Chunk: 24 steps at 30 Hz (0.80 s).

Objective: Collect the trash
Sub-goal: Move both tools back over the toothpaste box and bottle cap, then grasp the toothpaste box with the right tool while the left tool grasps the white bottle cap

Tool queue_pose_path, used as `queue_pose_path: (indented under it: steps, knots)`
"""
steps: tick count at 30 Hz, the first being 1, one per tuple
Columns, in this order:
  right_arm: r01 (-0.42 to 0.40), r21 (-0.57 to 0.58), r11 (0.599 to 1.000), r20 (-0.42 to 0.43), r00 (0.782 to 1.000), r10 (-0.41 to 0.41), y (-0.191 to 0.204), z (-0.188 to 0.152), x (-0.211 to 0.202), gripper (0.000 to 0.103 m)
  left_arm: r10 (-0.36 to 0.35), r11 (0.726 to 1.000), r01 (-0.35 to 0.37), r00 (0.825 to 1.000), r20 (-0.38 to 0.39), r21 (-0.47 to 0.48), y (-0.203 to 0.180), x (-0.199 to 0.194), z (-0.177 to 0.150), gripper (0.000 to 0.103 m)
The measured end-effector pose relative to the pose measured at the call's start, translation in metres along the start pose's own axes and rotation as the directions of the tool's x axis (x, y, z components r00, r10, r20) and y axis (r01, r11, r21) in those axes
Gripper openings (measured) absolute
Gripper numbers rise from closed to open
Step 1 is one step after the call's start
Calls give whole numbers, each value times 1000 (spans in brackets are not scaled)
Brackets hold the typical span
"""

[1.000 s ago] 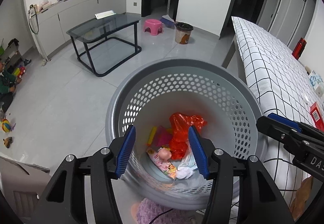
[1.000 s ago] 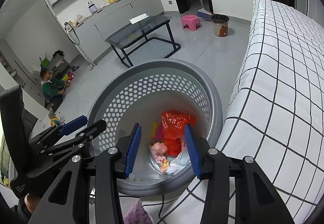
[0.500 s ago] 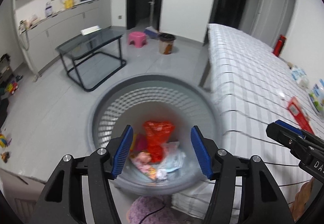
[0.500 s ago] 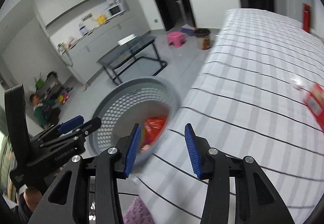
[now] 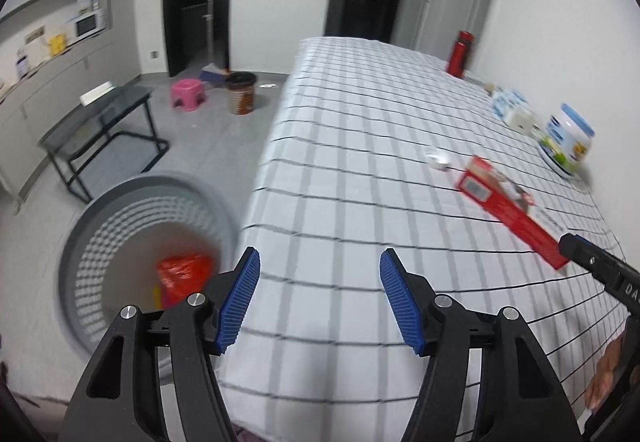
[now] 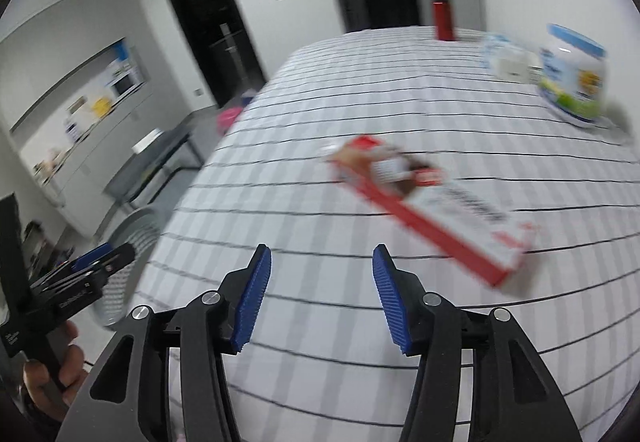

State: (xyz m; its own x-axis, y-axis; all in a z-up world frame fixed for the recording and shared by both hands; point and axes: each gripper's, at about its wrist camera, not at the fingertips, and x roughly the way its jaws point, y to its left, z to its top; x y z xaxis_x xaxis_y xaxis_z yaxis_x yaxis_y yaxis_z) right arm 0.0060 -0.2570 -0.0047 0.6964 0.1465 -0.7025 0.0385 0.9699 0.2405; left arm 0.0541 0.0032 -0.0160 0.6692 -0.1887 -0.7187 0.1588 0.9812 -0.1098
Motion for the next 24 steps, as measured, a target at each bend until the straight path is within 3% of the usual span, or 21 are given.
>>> queue_pose_path:
  steps: [2,7,15,24]
  knots:
    - [28,6,1000,4,1000,-28,-19,5,-4,60,-14,1000,14,1000,0,23,-18,6,7,65]
    - [78,-32,996,-15,997,-79,-44,21,3,64,-35,998,35,999,-8,54,-50,19,24,67]
    - [81,-152,985,-103,990,-97,-52,45,43,65,-41,995,43,999,-26,86,-81,47,52,68]
    - [40,-266,963,-194,976,-94,-53,56,79,69,-33,996,38,998,-57,85,-91,71,60,68]
